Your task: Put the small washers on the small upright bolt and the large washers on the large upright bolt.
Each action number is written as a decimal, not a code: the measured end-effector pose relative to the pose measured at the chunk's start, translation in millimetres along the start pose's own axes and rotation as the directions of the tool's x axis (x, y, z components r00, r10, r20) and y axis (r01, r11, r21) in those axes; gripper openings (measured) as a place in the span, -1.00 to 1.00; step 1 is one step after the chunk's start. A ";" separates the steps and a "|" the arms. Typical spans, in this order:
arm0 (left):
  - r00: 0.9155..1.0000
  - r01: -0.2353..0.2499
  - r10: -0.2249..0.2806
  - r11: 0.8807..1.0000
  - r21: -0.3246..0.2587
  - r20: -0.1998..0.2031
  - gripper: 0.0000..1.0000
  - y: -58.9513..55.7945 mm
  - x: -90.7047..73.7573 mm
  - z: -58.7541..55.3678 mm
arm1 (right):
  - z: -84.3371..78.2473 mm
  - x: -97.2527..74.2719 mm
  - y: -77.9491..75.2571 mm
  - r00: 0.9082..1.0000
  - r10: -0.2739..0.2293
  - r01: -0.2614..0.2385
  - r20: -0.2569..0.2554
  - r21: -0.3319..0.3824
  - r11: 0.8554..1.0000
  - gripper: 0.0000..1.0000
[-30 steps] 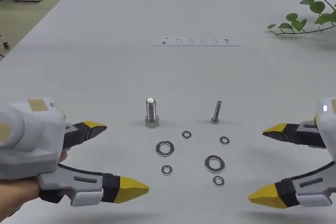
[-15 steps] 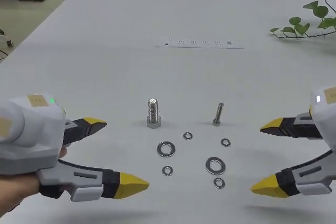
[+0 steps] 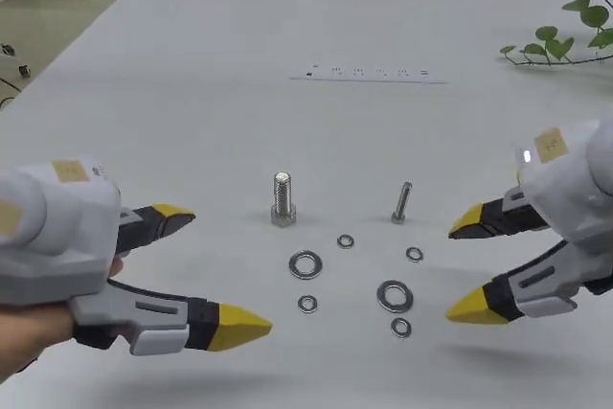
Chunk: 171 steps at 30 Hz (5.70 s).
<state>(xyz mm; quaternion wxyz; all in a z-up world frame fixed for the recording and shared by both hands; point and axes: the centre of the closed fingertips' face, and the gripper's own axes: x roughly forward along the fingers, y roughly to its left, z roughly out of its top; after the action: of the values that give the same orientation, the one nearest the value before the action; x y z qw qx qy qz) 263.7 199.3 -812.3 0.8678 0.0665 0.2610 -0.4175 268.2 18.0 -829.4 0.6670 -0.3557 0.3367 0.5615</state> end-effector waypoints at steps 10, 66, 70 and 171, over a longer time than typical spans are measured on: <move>1.000 -0.005 0.005 1.000 0.002 0.006 0.88 1.1 0.0 0.8 | 4.7 12.6 -1.4 0.995 0.055 -0.064 -0.081 -0.101 0.993 -0.07; 0.999 -0.027 0.027 1.000 0.002 0.023 0.82 4.8 -3.2 6.1 | 1.2 57.2 -0.2 0.948 0.180 -0.242 -0.264 -0.223 0.944 -0.34; 0.999 -0.033 0.033 0.999 0.002 0.027 0.82 5.8 -4.3 7.3 | 0.9 57.3 1.0 0.943 0.177 -0.247 -0.282 -0.236 0.940 -0.35; 0.984 -0.119 0.120 0.993 -0.020 0.129 0.78 22.4 -19.0 27.4 | 124.9 15.2 -63.1 0.967 0.056 -0.117 -0.248 -0.239 0.964 -0.56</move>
<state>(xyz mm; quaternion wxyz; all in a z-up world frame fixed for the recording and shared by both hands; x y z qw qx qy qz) 281.8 217.6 -781.5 0.9069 0.0494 0.2020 -0.3664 339.0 124.9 -771.2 0.5457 -0.4874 0.3559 0.5814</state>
